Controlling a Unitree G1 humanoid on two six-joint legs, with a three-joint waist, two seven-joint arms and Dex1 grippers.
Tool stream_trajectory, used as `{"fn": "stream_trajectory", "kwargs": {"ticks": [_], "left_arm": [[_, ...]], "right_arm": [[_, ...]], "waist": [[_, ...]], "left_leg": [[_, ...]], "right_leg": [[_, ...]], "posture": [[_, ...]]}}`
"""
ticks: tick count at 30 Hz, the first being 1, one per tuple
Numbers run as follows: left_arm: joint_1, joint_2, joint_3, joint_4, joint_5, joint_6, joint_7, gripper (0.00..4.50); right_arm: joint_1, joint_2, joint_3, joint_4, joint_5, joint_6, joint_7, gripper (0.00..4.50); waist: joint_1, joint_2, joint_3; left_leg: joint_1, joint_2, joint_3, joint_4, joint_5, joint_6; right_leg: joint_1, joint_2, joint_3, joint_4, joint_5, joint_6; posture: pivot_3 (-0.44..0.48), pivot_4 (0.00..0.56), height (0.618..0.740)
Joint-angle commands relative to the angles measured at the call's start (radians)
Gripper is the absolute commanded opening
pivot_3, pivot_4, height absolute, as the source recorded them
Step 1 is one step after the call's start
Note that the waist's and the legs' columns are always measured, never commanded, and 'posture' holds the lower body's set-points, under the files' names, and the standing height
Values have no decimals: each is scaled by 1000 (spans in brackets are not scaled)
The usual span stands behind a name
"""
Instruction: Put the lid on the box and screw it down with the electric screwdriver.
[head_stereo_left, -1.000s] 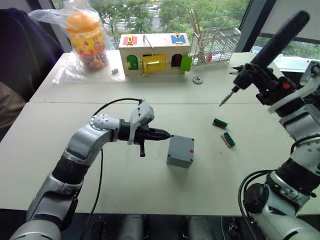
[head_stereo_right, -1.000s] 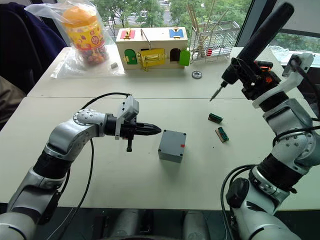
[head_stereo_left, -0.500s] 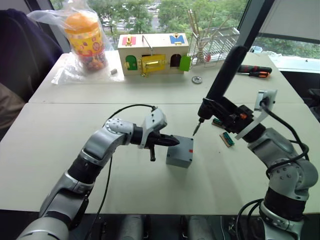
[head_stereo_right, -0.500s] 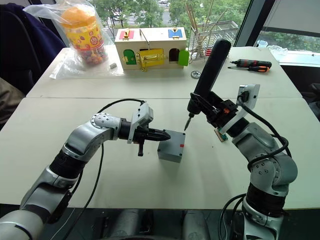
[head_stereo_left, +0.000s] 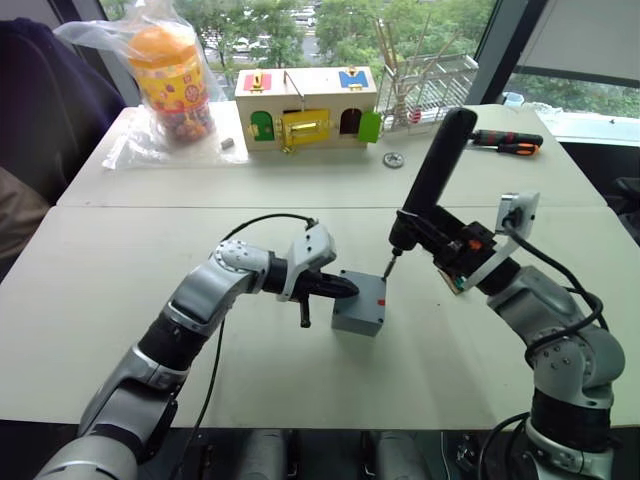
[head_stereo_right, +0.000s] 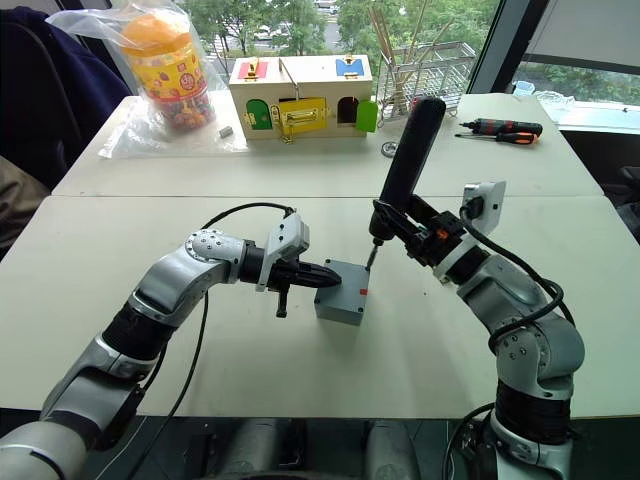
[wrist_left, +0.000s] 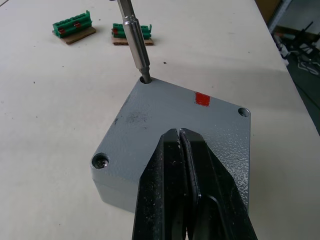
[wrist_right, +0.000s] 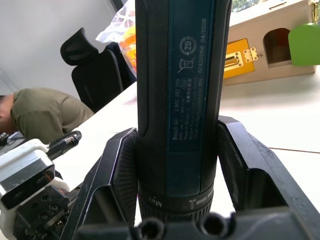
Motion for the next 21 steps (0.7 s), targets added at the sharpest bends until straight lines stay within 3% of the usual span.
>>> {"fn": "stream_trajectory", "kwargs": {"ticks": [1,8,21], "left_arm": [[13,-5,-1,-4,10,-1,1,0],[31,-7,-1,-6,15,1,4,0],[61,-6,6,3,19,6,11,0]], "right_arm": [[27,-32,59,-14,-49,-66,25,1859],[111,-77,177,-19,-126,-146,57,1859],[213,-75,233,15,-172,-236,57,1859]], "waist": [[0,0,0],[0,-4,-4],[0,-15,-21]], "left_leg": [[0,0,0,0,0,0],[2,0,0,0,0,0],[11,1,-1,-1,-2,3]], "right_leg": [[0,0,0,0,0,0],[2,0,0,0,0,0],[12,0,0,-4,0,0]], "posture": [[0,150,706],[0,150,706],[0,150,706]]}}
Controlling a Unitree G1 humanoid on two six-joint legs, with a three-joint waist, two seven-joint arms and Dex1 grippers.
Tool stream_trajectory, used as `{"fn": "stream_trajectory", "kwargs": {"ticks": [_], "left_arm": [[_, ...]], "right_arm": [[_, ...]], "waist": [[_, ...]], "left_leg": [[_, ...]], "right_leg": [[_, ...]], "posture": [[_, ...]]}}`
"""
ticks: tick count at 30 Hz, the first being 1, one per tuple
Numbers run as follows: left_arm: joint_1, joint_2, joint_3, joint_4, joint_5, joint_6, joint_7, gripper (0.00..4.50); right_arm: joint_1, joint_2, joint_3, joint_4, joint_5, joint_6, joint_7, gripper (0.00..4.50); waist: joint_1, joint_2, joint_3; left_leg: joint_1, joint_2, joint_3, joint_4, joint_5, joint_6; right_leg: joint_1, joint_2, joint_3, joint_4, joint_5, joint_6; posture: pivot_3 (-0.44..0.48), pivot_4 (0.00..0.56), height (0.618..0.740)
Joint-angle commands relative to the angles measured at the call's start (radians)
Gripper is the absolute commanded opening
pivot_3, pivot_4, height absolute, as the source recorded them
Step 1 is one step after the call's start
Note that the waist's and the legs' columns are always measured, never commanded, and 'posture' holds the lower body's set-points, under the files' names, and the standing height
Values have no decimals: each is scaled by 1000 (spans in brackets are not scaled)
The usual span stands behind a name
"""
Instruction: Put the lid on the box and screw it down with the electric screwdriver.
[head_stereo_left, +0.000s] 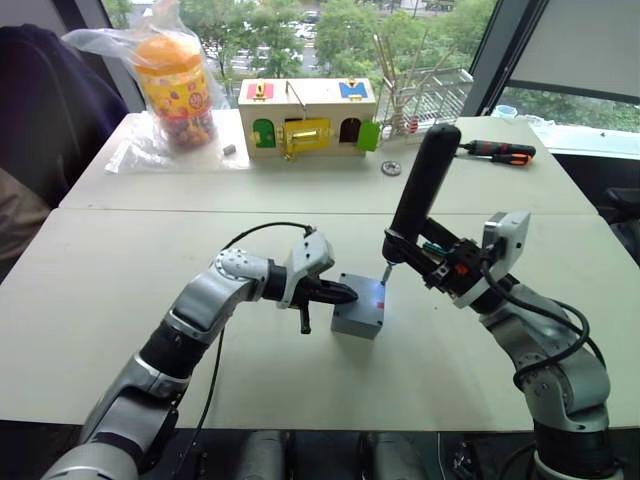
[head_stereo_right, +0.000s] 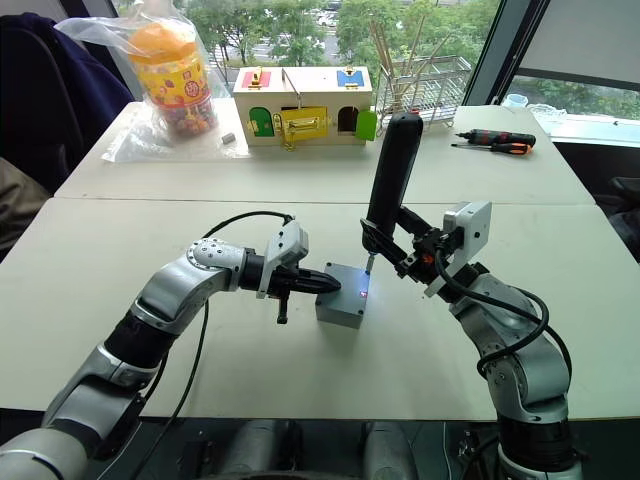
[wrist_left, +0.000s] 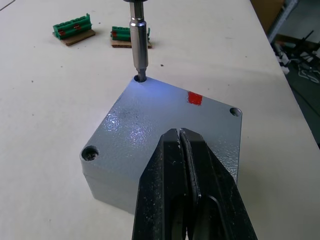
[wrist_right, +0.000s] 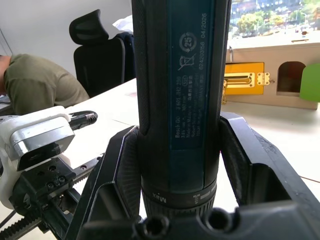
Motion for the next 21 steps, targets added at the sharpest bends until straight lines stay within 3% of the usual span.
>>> {"fn": "stream_trajectory", "kwargs": {"ticks": [1,14,21], "left_arm": [[13,6,-2,1,12,9,2,0],[11,-5,-5,8,13,7,5,0],[16,-11,0,28,18,-18,3,0]], "right_arm": [[58,-10,66,53,-16,49,16,1859],[40,-21,42,42,-1,58,10,1859],[-137,-89,-92,-55,156,157,-48,1859]], "waist": [[0,0,0],[0,0,0],[1,1,1]], "left_leg": [[2,0,0,0,-1,1],[6,0,0,-1,-2,2],[5,0,1,-1,-2,3]], "right_leg": [[2,0,0,0,0,0],[5,-1,0,0,-1,-1],[4,-2,1,-1,-1,-1]], "posture": [[0,150,706],[0,150,706],[0,150,706]]}}
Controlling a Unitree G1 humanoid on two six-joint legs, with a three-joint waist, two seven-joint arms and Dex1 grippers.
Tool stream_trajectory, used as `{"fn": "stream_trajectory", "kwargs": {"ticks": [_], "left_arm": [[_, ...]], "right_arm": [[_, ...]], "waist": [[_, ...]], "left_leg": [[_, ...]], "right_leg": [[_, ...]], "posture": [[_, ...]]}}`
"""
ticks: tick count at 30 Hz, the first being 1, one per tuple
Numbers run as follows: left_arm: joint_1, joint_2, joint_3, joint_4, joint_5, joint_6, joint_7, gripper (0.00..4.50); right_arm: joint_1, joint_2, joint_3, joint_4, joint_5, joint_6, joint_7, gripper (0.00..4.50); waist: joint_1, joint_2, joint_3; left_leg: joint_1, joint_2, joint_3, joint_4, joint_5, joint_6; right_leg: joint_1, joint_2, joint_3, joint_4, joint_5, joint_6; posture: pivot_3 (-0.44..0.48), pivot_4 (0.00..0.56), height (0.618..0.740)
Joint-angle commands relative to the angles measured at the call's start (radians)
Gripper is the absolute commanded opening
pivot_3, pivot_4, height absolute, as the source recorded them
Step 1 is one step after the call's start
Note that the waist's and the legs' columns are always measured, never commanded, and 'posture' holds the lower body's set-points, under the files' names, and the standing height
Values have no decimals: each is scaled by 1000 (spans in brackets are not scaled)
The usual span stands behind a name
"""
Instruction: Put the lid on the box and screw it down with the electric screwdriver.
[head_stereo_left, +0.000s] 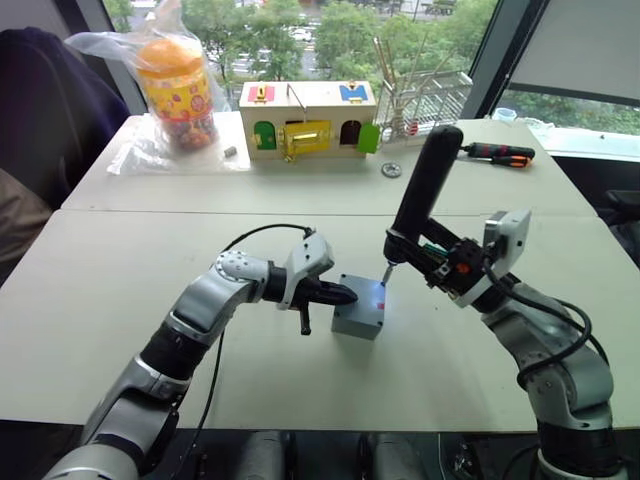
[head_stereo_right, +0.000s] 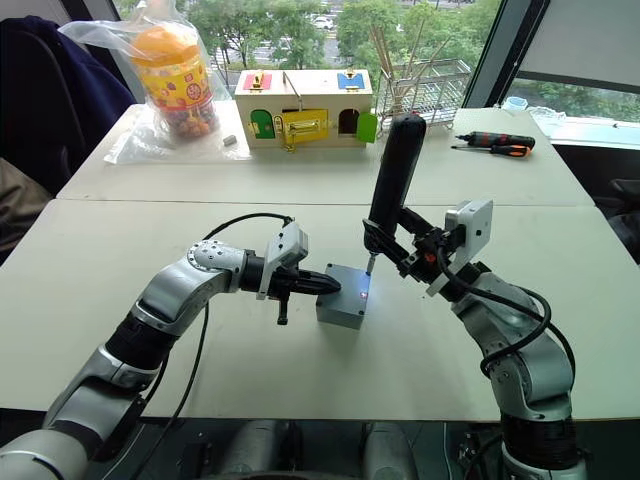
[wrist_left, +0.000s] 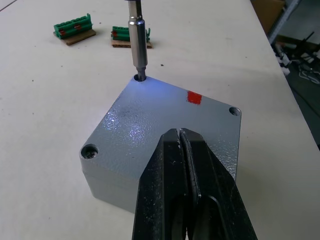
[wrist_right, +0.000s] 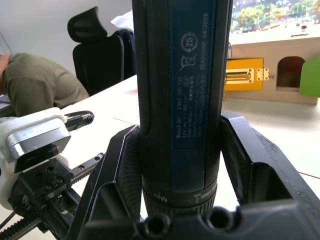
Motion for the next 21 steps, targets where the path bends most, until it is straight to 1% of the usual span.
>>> {"fn": "stream_trajectory", "kwargs": {"ticks": [1,2,4,5,7,9,10,12,14,16,18,21], "left_arm": [[13,-7,3,31,16,-18,8,0],[14,-10,8,36,16,-25,11,0],[14,-40,60,42,-21,-31,32,0],[8,-62,93,46,-39,-34,51,0],[-20,-105,167,54,-98,2,91,0],[-39,-112,213,56,-142,42,87,0],[-46,-100,228,64,-145,46,83,0],[-50,-58,253,56,-153,56,66,0],[-24,21,255,-21,-171,84,16,0],[15,91,238,-115,-181,103,-17,0],[63,155,227,-217,-195,130,-35,0],[108,200,218,-307,-202,150,-28,0]], "right_arm": [[-110,-61,-93,-71,141,95,-36,1859],[-140,-78,-116,-79,182,122,-48,1859],[-230,-127,-185,-74,317,189,-85,1859],[-264,-136,-204,-62,355,210,-111,1859],[-322,-134,-226,-17,368,263,-230,1859],[-348,-163,-238,28,395,344,-298,1859],[-357,-198,-247,55,427,396,-299,1859],[-376,-309,-272,131,473,532,-302,1859],[-379,-473,-263,246,438,654,-252,1859],[-349,-601,-233,335,411,734,-176,1859],[-310,-692,-197,439,396,826,-108,1859],[-286,-759,-161,543,385,900,-7,1859]], "waist": [[1,1,1],[1,2,2],[1,3,2],[1,3,3],[0,2,3],[0,2,4],[1,2,4],[0,2,4],[-1,3,6],[0,5,7],[0,5,7],[-2,5,8]], "left_leg": [[-2,0,0,0,0,0],[-3,0,0,0,0,0],[-9,0,0,2,0,0],[-13,0,0,3,0,0],[-14,-1,0,3,1,0],[-15,0,0,3,1,0],[-15,0,0,3,1,0],[-15,-1,0,3,1,0],[-15,-1,1,2,0,0],[-16,-1,2,1,0,1],[-17,-1,2,0,0,1],[-17,-1,2,0,0,2]], "right_leg": [[-1,0,0,0,0,0],[-3,0,0,0,0,0],[-8,-1,0,1,0,0],[-12,-1,0,1,0,0],[-14,-1,-1,2,1,0],[-14,0,-1,2,1,0],[-14,0,-1,2,1,0],[-13,-1,-1,2,1,0],[-14,-1,-1,2,1,0],[-15,-1,0,2,1,0],[-16,-1,-1,1,1,0],[-16,-1,0,0,1,0]], "posture": [[0,150,706],[0,150,706],[0,150,706],[0,150,706],[0,150,706],[0,150,706],[0,150,706],[0,150,706],[0,150,706],[0,150,706],[0,150,706],[0,150,706]]}}
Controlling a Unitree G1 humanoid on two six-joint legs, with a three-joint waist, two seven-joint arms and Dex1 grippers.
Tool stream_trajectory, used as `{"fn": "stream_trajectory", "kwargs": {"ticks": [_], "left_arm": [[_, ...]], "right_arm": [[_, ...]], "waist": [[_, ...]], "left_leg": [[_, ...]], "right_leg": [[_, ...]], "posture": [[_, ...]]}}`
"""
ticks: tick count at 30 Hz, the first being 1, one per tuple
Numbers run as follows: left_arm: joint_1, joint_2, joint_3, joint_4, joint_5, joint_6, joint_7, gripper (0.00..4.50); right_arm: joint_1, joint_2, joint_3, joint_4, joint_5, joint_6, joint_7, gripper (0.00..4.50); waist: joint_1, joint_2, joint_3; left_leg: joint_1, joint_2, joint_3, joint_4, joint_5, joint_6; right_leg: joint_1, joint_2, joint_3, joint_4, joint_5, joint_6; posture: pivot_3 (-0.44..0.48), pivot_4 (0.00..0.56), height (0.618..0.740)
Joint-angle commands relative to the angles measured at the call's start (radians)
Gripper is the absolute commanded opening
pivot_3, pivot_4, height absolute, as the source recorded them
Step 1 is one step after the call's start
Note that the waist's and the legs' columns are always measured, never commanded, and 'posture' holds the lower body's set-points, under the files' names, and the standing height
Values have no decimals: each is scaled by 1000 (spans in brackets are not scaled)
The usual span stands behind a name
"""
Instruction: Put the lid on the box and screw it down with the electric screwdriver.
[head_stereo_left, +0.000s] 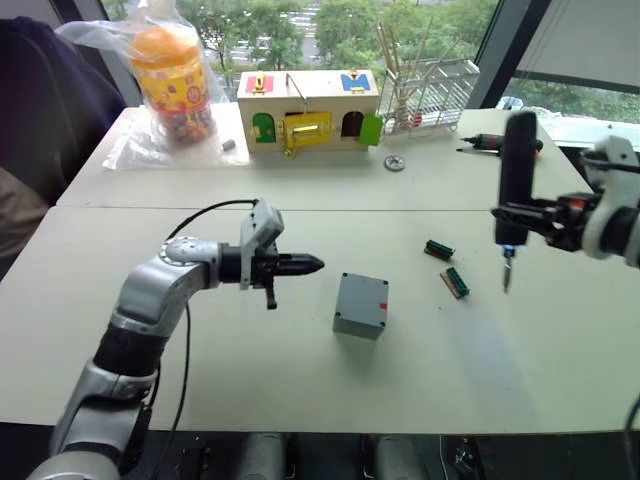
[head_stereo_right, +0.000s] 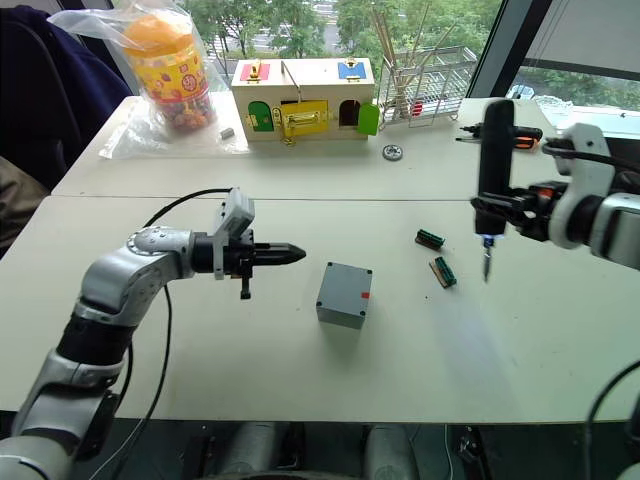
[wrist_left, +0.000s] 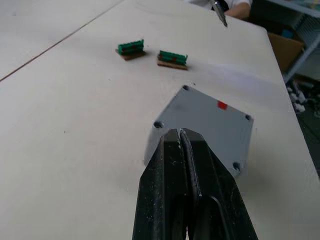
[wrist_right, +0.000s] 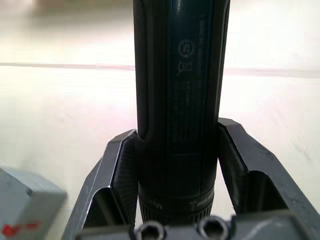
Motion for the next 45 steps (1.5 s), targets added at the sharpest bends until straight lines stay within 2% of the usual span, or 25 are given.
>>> {"fn": "stream_trajectory", "kwargs": {"ticks": [1,5,10,15,18,20,21,24,25,27,29,32,33,36,39,42,45], "left_arm": [[31,27,0,-124,-34,19,4,0],[90,17,13,-169,-40,29,58,0],[123,-14,12,-183,-36,29,134,0],[148,-11,18,-204,-48,43,170,0],[147,-15,23,-185,-50,41,180,0],[145,-19,28,-167,-50,37,185,0],[145,-21,32,-159,-52,37,190,0],[147,-24,61,-136,-67,34,195,0],[152,-19,69,-130,-62,21,196,0],[162,0,89,-114,-57,3,187,0],[179,25,118,-107,-70,-5,169,0],[218,47,181,-117,-113,20,171,0],[231,53,203,-130,-134,36,174,0],[276,73,249,-183,-186,86,193,0],[344,92,273,-249,-228,131,215,0],[410,107,284,-302,-261,163,234,0],[444,125,264,-308,-253,159,229,0]], "right_arm": [[-5,-51,30,86,-10,65,131,1859],[17,-99,161,154,-83,51,277,1859],[-87,-47,277,289,-173,96,306,1859],[-223,29,367,460,-285,84,332,1859],[-255,57,412,508,-340,53,367,1859],[-261,73,433,530,-376,28,383,2868],[-264,80,437,540,-388,22,390,3138],[-280,105,423,577,-424,-15,401,4403],[-284,109,411,581,-433,-30,402,4460],[-263,102,389,545,-468,-133,405,4460],[-197,80,333,434,-492,-295,422,4460],[-34,120,112,218,-494,-628,426,4460],[9,139,39,149,-465,-650,428,4460],[166,198,-148,-93,-326,-610,473,4460],[354,249,-229,-327,-180,-501,504,4460],[529,291,-229,-501,-102,-443,502,4460],[619,307,-153,-518,-148,-470,506,4460]], "waist": [[-1,0,1],[-1,6,1],[0,5,2],[1,5,2],[3,6,2],[3,6,2],[1,6,2],[0,5,2],[0,5,2],[0,5,2],[3,5,2],[2,6,3],[2,6,3],[5,5,3],[7,4,3],[5,3,3],[3,3,3]], "left_leg": [[0,0,0,1,0,0],[2,1,2,2,0,0],[1,1,2,2,0,0],[1,0,2,2,1,-1],[1,0,2,2,1,-1],[1,0,2,2,1,-1],[1,0,2,2,1,-1],[1,0,2,3,1,-1],[2,0,2,3,1,-1],[2,0,2,3,1,-1],[2,0,2,2,1,-2],[1,0,1,1,1,-2],[1,1,2,1,1,-3],[2,1,1,2,3,-5],[3,2,-3,1,3,-5],[4,2,-3,1,3,-5],[4,1,-3,2,2,-5]], "right_leg": [[0,0,0,0,0,0],[0,0,2,1,0,0],[-1,0,3,1,0,0],[-1,0,3,1,0,0],[-1,0,2,1,0,0],[-1,0,2,1,0,0],[-1,0,2,1,0,0],[-1,0,2,1,0,0],[0,0,2,1,0,0],[0,1,2,1,0,0],[0,0,2,1,0,0],[-1,1,1,1,0,0],[-1,0,1,1,0,1],[0,1,1,1,0,1],[4,1,-1,0,0,1],[5,1,-1,0,0,0],[5,1,0,1,0,0]], "posture": [[0,150,706],[0,150,706],[0,150,706],[0,150,706],[0,150,706],[0,150,706],[0,150,706],[0,150,706],[0,150,706],[0,150,706],[0,150,706],[0,150,706],[0,150,706],[0,150,706],[0,150,706],[0,150,706],[0,150,706]]}}
